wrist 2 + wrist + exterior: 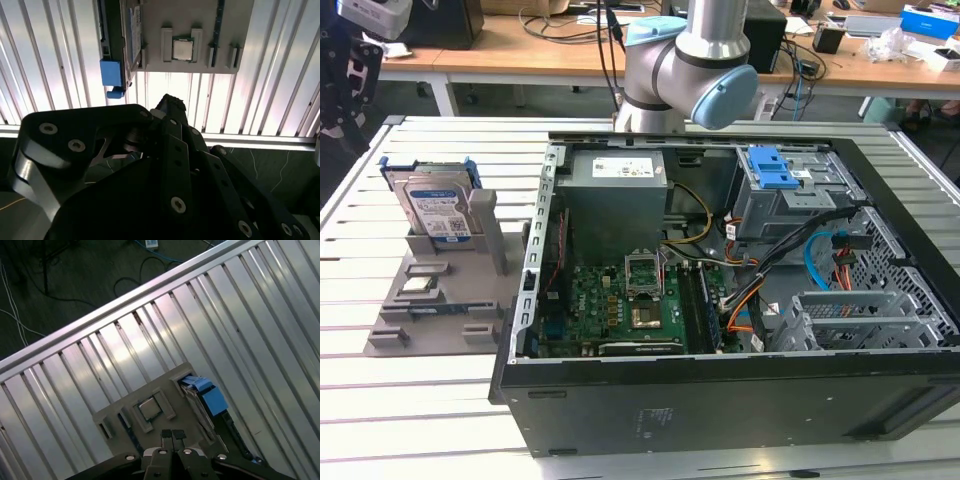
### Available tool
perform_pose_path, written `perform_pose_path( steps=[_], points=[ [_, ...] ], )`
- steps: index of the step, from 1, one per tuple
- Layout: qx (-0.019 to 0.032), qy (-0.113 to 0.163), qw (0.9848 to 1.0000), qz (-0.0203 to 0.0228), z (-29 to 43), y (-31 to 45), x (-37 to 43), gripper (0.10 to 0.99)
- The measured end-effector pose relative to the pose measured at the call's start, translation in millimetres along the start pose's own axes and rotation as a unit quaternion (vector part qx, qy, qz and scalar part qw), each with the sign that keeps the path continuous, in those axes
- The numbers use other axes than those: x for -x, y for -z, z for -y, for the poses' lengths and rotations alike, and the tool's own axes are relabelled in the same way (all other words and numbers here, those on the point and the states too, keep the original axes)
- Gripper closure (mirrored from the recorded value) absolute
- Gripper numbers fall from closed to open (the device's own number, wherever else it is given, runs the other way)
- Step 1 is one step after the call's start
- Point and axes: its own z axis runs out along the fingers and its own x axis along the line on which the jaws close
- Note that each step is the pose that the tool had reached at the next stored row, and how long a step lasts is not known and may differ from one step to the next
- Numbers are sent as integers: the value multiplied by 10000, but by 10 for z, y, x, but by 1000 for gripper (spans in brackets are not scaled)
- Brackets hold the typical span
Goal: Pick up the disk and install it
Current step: 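Pick up the disk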
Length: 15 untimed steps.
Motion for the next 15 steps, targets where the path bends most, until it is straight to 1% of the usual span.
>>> perform_pose_path(
  steps=[5,7,11,15],
  points=[
    [4,192,9998,-8,0,0,0,980],
    [7,314,9995,-14,0,0,0,980],
    [10,435,9990,-19,0,0,0,980],
    [14,587,9983,-26,0,0,0,980]
  ],
)
